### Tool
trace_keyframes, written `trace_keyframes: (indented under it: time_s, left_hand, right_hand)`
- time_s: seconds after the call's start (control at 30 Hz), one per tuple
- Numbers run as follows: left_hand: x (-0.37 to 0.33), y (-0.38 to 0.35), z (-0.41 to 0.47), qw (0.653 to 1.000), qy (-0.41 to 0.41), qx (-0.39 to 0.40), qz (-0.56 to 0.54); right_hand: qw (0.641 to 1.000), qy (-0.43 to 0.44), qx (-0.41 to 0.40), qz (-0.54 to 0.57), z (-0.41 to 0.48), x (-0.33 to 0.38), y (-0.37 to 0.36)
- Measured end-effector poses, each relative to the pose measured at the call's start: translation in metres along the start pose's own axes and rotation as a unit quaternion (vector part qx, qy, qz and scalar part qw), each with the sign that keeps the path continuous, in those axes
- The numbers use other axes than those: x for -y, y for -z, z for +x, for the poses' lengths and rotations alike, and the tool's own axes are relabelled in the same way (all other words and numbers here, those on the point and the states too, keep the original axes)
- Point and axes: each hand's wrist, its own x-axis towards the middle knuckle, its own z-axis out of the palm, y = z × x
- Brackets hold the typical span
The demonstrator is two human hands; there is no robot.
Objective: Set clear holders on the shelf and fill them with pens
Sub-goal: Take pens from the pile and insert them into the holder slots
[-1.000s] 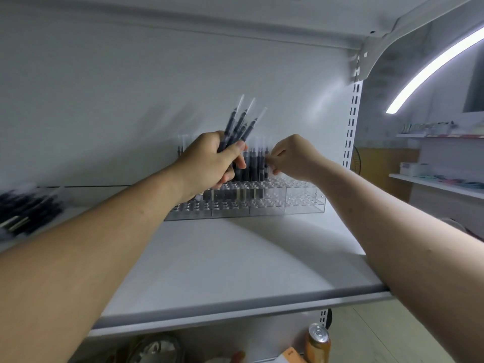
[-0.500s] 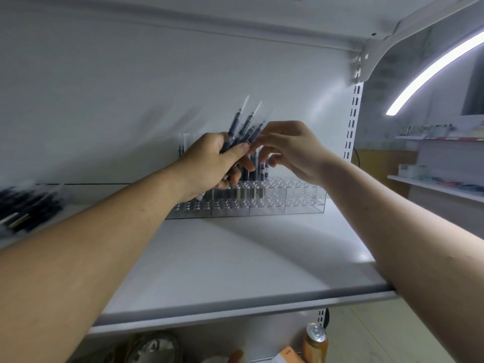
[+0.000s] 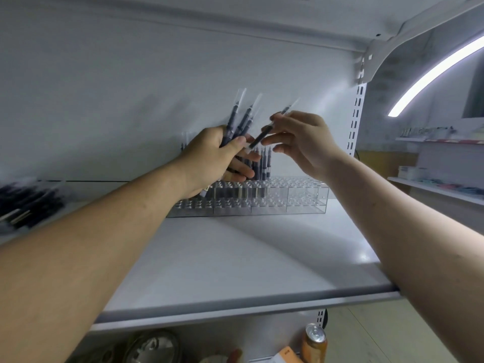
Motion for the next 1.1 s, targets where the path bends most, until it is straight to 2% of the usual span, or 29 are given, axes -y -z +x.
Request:
trace_keyframes:
  time_s: [0.07,0.1,0.2,0.3,0.8,1.1]
  left_hand:
    - [0.0,0.001,0.0,1.0,-0.006,-0.006,0.015]
    - [0.0,0.001,0.0,1.0,-0.009,-0.009,0.024]
    - [-0.001,0.001,-0.001,0.999,-0.019,-0.018,0.045]
    - [-0.001,0.0,-0.002,0.998,-0.028,-0.026,0.058]
    - [0.002,0.001,-0.001,0.995,-0.034,-0.033,0.085]
    - [0.003,0.001,0.0,0.995,-0.036,-0.033,0.089]
  right_hand:
    - [0.999,0.019,-0.044,-0.003,0.004,0.0,0.005]
    - [0.996,0.037,-0.067,-0.042,0.006,-0.001,0.008]
    - [0.955,0.088,-0.097,-0.268,0.01,-0.011,0.015]
    - [0.922,0.078,-0.072,-0.372,0.01,-0.021,0.017]
    - [0.913,0.016,-0.014,-0.406,0.007,-0.028,0.016]
    - [0.842,-0.007,0.05,-0.537,0.004,-0.035,0.019]
